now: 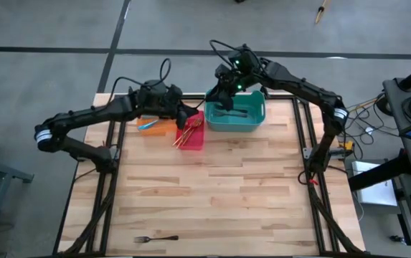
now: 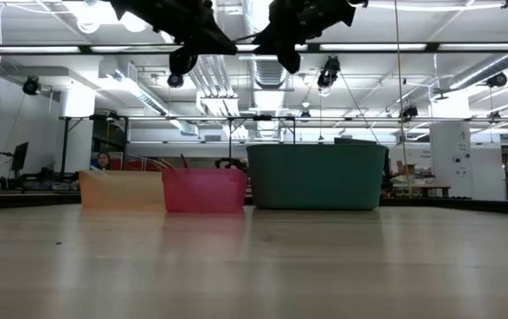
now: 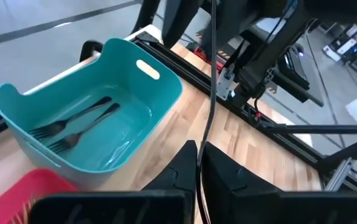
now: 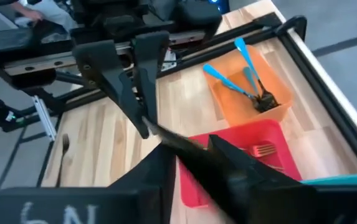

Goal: Sort silverware by color (type)
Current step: Put the black fork into the green bin

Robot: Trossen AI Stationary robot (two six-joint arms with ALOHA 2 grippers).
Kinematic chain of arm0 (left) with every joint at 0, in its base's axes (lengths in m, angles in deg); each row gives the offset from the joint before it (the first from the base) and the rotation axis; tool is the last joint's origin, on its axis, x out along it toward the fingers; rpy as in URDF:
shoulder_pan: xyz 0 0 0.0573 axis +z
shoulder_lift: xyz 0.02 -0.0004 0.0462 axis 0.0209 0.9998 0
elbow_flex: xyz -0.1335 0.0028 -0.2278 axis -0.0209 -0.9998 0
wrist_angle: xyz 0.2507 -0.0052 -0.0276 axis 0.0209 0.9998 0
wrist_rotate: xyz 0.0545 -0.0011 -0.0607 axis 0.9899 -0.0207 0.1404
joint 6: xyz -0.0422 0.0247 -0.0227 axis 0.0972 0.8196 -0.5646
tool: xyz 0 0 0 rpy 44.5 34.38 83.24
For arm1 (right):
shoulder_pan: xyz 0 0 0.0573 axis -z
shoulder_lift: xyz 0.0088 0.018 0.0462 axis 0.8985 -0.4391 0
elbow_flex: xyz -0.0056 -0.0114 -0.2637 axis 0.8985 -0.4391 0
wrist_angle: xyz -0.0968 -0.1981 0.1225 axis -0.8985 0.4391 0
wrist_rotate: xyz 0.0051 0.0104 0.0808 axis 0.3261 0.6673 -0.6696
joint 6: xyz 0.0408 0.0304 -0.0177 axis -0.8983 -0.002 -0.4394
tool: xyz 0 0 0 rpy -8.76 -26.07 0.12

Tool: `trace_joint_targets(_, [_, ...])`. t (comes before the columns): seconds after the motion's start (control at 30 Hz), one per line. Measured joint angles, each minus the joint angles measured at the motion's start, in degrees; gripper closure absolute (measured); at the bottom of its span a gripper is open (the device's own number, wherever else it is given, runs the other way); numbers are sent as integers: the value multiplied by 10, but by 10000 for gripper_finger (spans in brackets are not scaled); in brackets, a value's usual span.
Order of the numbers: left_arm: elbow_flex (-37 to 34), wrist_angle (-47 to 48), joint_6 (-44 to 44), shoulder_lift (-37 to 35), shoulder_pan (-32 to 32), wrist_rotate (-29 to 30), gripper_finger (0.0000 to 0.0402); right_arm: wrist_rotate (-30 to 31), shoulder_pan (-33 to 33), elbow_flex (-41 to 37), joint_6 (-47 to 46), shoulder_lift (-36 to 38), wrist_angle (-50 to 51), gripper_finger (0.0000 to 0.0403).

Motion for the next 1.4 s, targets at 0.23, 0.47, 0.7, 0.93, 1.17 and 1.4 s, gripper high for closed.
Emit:
trace_joint_targets(0.23, [12, 18, 30, 0, 8, -17, 400, -14, 3, 0, -44, -6, -4, 352])
trace_joint_targets(0.47, [12, 63, 59, -21, 27, -30, 401, -92, 26, 3, -96, -7, -1, 306])
trace_joint_targets(0.7, [12, 109, 102, -31, 50, -73, 401, -153, 46, 4, -100, -8, -1, 227])
trace_joint_targets(0.93, [12, 101, 113, -15, 52, -79, 401, -155, 41, 4, -99, -28, -36, 195])
trace_joint_targets(1.17, [12, 91, 109, -5, 52, -84, 401, -155, 37, 5, -103, -36, -61, 206])
trace_joint_targets(1.4, [12, 85, 109, -5, 55, -84, 401, -155, 37, 5, -86, -38, -60, 238])
